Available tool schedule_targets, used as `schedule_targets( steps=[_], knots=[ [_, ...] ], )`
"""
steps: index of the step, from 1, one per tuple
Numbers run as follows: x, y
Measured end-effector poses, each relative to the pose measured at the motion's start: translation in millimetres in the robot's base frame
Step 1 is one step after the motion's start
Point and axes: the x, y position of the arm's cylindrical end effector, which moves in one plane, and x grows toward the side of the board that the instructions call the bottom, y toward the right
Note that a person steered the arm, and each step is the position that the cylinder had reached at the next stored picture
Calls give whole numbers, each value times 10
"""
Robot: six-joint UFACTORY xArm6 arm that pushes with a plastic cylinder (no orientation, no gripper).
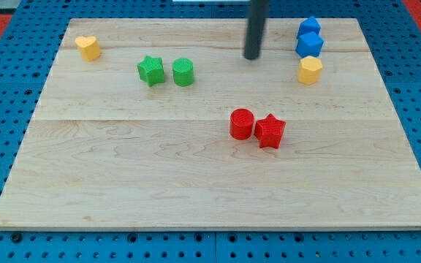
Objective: Place the yellow heart to the bottom of yellow hexagon
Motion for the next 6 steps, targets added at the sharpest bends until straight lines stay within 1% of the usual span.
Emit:
schedule_targets(
  steps=[1, 2, 3, 4, 5, 6],
  knots=[
    [-391, -1105],
    [-491, -1990],
    [-454, -2758],
    [-226, -3346],
    [-21, -3061],
    [38, -2349]
  ],
)
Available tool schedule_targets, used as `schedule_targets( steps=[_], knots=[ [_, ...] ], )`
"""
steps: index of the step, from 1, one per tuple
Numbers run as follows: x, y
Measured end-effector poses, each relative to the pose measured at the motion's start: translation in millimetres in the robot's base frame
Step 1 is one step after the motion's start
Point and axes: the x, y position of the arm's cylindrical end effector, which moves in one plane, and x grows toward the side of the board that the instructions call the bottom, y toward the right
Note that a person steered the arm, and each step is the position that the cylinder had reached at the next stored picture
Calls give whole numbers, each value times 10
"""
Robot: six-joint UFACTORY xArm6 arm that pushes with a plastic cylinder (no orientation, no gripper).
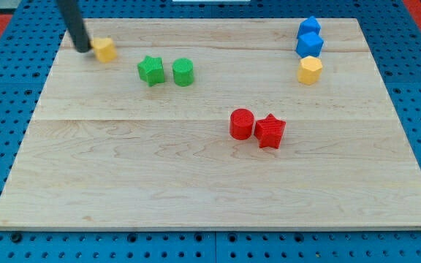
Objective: Place the yellow heart to the bottom of yellow hexagon
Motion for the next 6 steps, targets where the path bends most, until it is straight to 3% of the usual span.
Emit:
schedule_targets(
  steps=[1, 4, 6],
  knots=[
    [0, 725],
    [265, 1967],
    [661, 2206]
  ],
)
